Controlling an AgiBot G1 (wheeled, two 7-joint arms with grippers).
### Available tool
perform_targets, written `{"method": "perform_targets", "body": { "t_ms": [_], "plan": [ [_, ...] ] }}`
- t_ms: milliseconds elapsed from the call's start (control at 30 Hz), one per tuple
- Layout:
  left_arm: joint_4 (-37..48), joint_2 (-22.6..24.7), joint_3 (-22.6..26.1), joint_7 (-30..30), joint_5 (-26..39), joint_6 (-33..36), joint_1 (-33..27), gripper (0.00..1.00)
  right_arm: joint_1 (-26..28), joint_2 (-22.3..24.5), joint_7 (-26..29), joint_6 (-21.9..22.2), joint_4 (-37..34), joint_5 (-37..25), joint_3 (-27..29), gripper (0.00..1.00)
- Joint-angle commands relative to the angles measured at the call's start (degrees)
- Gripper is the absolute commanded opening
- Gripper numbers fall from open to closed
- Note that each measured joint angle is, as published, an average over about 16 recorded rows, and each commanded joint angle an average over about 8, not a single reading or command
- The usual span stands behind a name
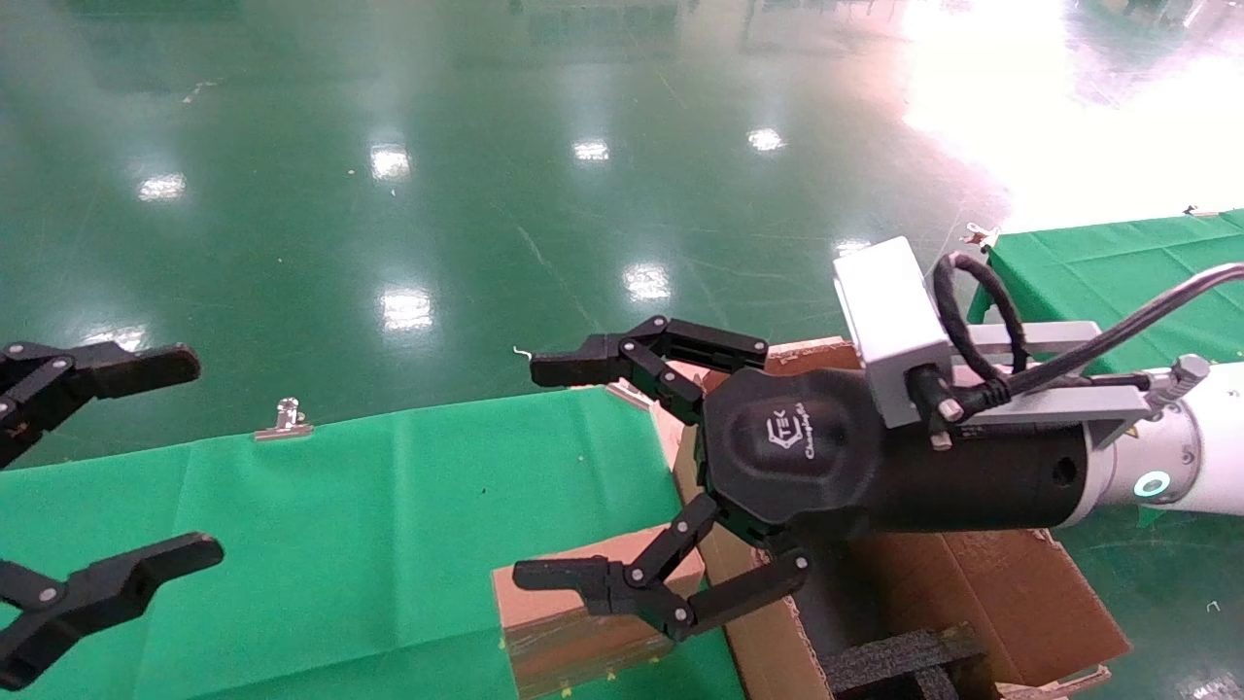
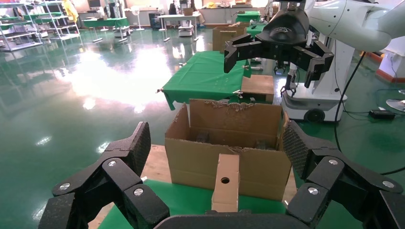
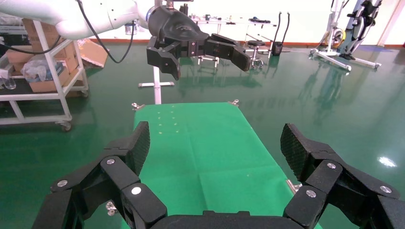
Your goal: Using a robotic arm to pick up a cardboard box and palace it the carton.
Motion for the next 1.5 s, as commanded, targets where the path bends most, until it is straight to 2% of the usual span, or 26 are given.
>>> {"method": "perform_targets", "body": {
  "t_ms": [33,400,433,467,667,700,900,1033,1267,1500],
  "plan": [
    [0.0,0.0,0.0,0.0,0.0,0.0,0.0,1.0,0.0,0.0,0.0,0.0,0.0,0.0,0.0,1.0],
    [0.0,0.0,0.0,0.0,0.0,0.0,0.0,1.0,0.0,0.0,0.0,0.0,0.0,0.0,0.0,1.0],
    [0.0,0.0,0.0,0.0,0.0,0.0,0.0,0.93,0.0,0.0,0.0,0.0,0.0,0.0,0.0,1.0],
    [0.0,0.0,0.0,0.0,0.0,0.0,0.0,0.83,0.0,0.0,0.0,0.0,0.0,0.0,0.0,1.0],
    [0.0,0.0,0.0,0.0,0.0,0.0,0.0,0.08,0.0,0.0,0.0,0.0,0.0,0.0,0.0,1.0],
    [0.0,0.0,0.0,0.0,0.0,0.0,0.0,0.02,-0.02,-0.01,-0.04,-0.03,0.0,0.02,0.03,1.0],
    [0.0,0.0,0.0,0.0,0.0,0.0,0.0,0.0,0.03,0.16,0.14,-0.02,0.06,-0.44,-0.17,1.0],
    [0.0,0.0,0.0,0.0,0.01,0.0,0.0,0.0,0.97,0.76,1.09,-0.27,0.65,-3.19,-1.42,1.0],
    [0.0,0.0,0.0,0.0,0.01,0.0,0.0,0.0,6.05,1.66,4.51,-1.66,2.1,-14.5,-6.38,1.0],
    [0.0,0.0,0.0,0.0,0.01,0.0,0.0,0.0,13.04,-0.99,6.55,-3.81,1.91,-26.73,-13.05,1.0]
  ]
}}
